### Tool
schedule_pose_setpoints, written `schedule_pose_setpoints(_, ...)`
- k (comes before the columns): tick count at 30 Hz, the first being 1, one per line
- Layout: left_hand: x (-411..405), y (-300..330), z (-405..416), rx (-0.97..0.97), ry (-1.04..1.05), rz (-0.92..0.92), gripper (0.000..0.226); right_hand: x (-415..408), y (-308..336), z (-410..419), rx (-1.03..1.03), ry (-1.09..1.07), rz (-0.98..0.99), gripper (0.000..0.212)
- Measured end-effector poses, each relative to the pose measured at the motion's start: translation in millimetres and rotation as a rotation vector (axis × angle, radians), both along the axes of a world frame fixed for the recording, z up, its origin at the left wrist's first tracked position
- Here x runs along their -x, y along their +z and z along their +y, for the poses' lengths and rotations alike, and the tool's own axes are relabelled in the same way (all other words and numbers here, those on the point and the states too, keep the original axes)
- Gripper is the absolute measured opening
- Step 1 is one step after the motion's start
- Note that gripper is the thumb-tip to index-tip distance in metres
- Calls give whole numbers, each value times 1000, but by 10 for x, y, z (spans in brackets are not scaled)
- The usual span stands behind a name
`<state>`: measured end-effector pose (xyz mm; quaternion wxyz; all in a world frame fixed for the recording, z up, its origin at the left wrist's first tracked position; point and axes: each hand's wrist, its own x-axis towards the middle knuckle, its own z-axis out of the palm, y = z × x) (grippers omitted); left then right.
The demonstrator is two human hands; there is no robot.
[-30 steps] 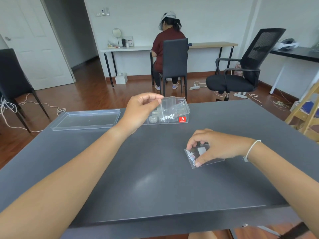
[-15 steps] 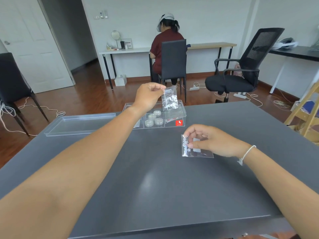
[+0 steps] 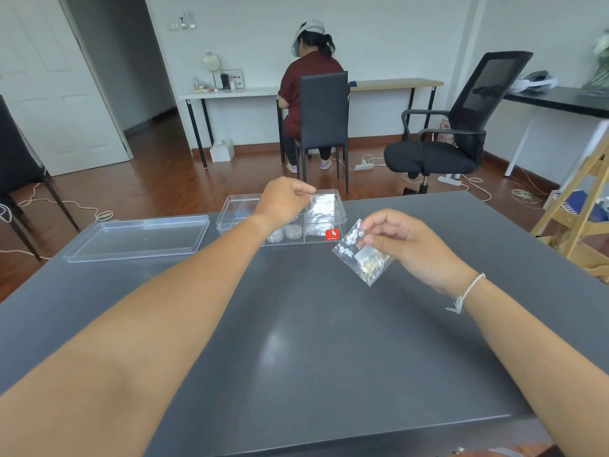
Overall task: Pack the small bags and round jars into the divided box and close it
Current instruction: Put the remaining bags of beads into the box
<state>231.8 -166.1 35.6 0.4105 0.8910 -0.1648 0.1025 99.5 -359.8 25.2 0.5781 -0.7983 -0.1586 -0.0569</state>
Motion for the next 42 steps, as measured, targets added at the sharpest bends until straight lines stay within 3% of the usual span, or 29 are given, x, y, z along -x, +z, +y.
schedule_pose_setpoints(7,94,45,100,-132,-2,-79,29,-84,-7,15,-85,-93,25,7)
schedule_pose_setpoints(13,273,32,404,-223,17,-256,25,-157,45,34,-115,-170,7,7)
schedule_pose_setpoints(20,458,-107,949,-161,176,-310,27,-371,265,201,-230,-291,-22,8)
schedule_pose_setpoints(25,482,-268,1223,-65,207,-187,36,-604,405,379,-273,-339,-18,8)
schedule_pose_setpoints(30,438,-393,1263,19,172,-54,43,-830,395,488,-203,-418,-4,15)
schedule_pose_setpoints(35,408,-421,1284,30,165,-65,41,-979,245,536,-87,-483,38,5)
schedule_pose_setpoints(42,412,-434,1291,31,164,-81,42,-967,57,603,129,-538,43,10)
